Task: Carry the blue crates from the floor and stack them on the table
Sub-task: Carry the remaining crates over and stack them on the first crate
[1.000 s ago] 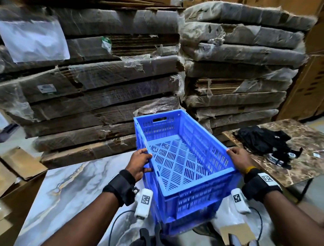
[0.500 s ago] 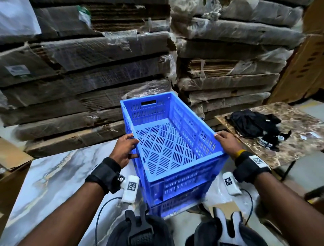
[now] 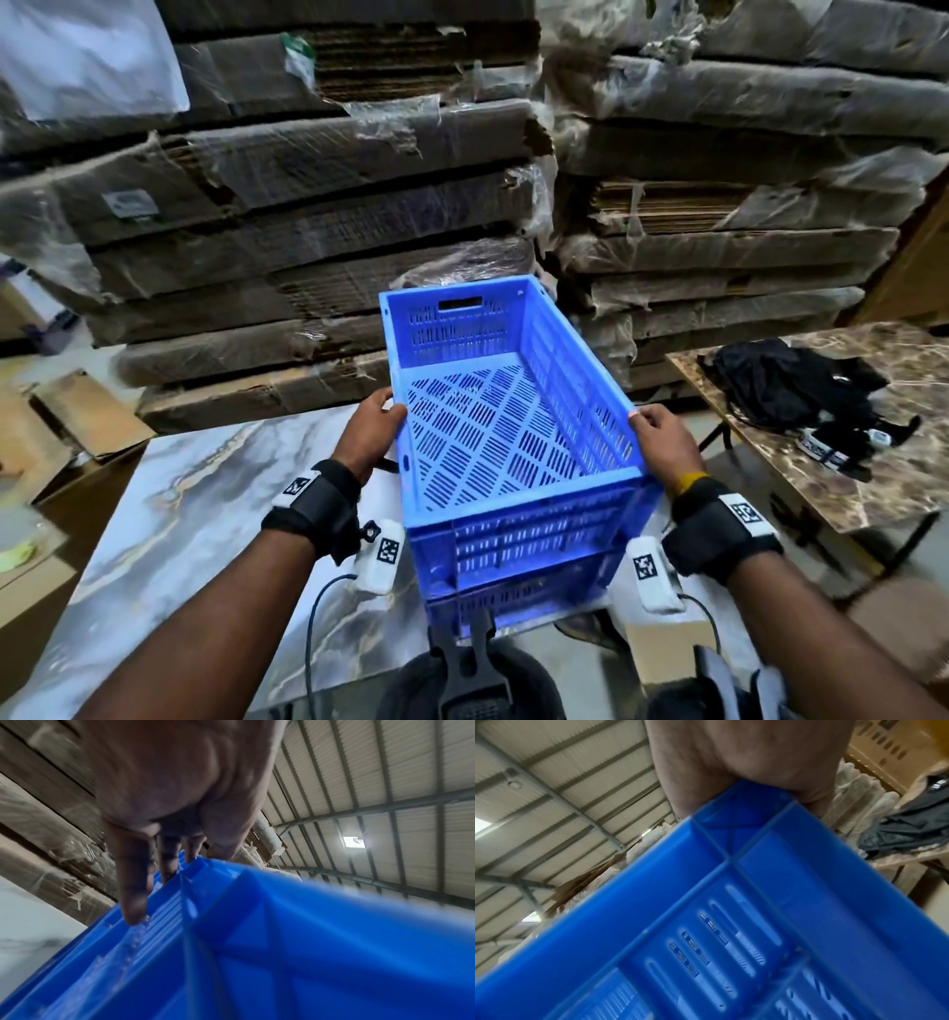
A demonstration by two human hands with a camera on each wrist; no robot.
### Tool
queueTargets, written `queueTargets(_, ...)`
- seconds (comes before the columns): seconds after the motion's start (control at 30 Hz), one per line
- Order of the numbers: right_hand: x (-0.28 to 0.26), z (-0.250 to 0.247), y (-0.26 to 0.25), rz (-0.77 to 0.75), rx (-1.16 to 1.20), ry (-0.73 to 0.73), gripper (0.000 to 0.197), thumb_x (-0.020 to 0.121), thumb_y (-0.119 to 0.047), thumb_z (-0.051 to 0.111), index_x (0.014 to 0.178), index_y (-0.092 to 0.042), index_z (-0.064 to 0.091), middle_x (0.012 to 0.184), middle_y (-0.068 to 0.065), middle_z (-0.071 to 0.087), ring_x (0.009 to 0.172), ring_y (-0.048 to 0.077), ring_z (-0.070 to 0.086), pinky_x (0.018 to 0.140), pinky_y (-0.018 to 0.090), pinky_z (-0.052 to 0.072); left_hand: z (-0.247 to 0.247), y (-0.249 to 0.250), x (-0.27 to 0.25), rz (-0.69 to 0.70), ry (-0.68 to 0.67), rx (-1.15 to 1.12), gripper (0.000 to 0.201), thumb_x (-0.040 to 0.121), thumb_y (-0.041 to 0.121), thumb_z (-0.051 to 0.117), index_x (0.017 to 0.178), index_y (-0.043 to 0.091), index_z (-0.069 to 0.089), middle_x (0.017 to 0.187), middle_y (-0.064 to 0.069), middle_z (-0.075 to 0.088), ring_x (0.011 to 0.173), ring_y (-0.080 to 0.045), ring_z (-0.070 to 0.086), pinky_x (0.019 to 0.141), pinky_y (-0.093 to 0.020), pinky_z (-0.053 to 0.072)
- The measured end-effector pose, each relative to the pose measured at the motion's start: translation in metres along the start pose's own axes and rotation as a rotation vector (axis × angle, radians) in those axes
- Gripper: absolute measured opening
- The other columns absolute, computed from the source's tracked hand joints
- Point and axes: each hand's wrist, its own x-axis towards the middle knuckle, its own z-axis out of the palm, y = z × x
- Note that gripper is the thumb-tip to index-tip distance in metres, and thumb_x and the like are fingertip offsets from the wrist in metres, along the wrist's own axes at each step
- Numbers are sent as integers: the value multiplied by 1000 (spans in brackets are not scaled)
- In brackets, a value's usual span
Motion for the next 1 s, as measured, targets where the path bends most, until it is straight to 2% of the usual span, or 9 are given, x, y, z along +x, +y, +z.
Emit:
queueTargets(0.13,1,-4,2,-56,57,-14,18,93,-27,51,97,-14,63,96,8,67,91,27,61,82,37,46,-1,7,-16,-68,-79,20,26,108,27,37,116,24,62,103,-3,72,76,-21,70,46,-25,55)
queueTargets(0.27,0,-10,3,-123,110,-79,19,95,-22,52,100,-8,64,96,9,66,89,24,60,82,37,46,-1,7,-27,-104,-113,32,34,109,38,35,122,22,62,107,0,72,71,-22,70,45,-26,54)
queueTargets(0.4,7,-14,6,-144,203,-123,13,95,-15,52,96,-8,63,94,11,65,87,22,58,82,37,47,3,10,-37,-115,-133,-4,36,109,39,34,127,20,60,107,3,72,61,-11,73,45,-27,55)
queueTargets(0.5,11,-15,10,-123,202,-133,16,94,-20,54,97,-9,65,98,14,68,89,26,61,88,45,49,6,10,-44,-117,-125,-20,37,109,39,35,130,18,58,106,4,72,62,-12,73,46,-28,55)
queueTargets(0.6,10,-14,10,-103,223,-126,16,94,-21,54,98,-11,65,98,13,69,88,26,62,90,48,51,9,10,-46,-111,-97,-30,37,110,37,35,130,17,57,103,5,71,57,-10,71,43,-25,54)
queueTargets(0.73,8,-14,10,-92,222,-118,18,93,-23,55,99,-11,66,97,11,69,91,29,65,89,48,53,11,8,-46,-104,-78,-26,38,110,36,34,131,14,57,107,0,70,57,-11,70,42,-25,53)
queueTargets(0.8,5,-14,9,-84,230,-119,17,94,-22,55,98,-10,66,95,10,69,88,26,64,89,47,52,10,8,-45,-101,-74,-25,38,110,37,34,131,15,57,109,-1,70,57,-12,70,42,-25,52)
queueTargets(0.9,-2,-15,8,-86,224,-102,15,94,-20,54,96,-10,65,92,8,66,85,22,60,86,42,50,10,7,-45,-102,-76,-25,37,110,38,34,129,18,58,109,0,69,63,-16,69,44,-24,52)
queueTargets(1.0,-5,-15,8,-70,215,-105,19,95,-22,53,101,-9,65,94,8,67,87,24,62,86,41,50,8,8,-46,-112,-91,-33,31,110,38,35,122,24,60,107,2,70,66,-18,68,48,-24,54)
